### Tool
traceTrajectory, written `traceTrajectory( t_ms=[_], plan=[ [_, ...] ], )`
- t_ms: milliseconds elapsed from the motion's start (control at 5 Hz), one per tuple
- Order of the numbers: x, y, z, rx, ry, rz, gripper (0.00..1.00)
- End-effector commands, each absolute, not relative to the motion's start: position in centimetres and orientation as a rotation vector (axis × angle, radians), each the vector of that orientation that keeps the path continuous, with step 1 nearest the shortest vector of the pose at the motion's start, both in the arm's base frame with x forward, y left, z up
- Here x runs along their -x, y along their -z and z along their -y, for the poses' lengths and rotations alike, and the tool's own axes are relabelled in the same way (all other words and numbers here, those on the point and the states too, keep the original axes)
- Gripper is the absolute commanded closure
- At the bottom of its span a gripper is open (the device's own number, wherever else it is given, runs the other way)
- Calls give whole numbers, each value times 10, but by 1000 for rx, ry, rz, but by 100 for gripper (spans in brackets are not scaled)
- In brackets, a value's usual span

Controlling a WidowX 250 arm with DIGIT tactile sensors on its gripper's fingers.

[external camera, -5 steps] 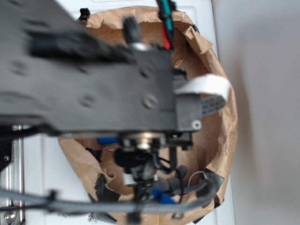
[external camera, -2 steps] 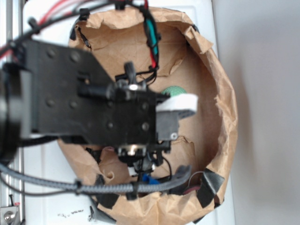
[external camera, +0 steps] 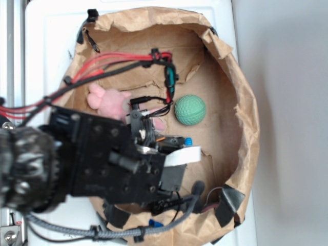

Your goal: Grab the blue bottle.

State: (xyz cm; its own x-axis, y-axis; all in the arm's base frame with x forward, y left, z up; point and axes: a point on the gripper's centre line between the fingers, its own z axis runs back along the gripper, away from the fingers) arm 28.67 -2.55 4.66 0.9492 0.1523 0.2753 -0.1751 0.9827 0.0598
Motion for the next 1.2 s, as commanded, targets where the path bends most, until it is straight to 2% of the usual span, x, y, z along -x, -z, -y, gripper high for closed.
traceTrajectory(
  t_ms=[0,200,600,800,1000],
  plan=[
    [-306,-37,36,-73,-110,314,0],
    [-306,-39,37,-85,-150,304,100],
    [-306,-58,37,-61,-159,317,100],
    [-311,-86,33,-29,-182,246,100],
    [-306,-134,21,-42,-262,188,100]
  ],
)
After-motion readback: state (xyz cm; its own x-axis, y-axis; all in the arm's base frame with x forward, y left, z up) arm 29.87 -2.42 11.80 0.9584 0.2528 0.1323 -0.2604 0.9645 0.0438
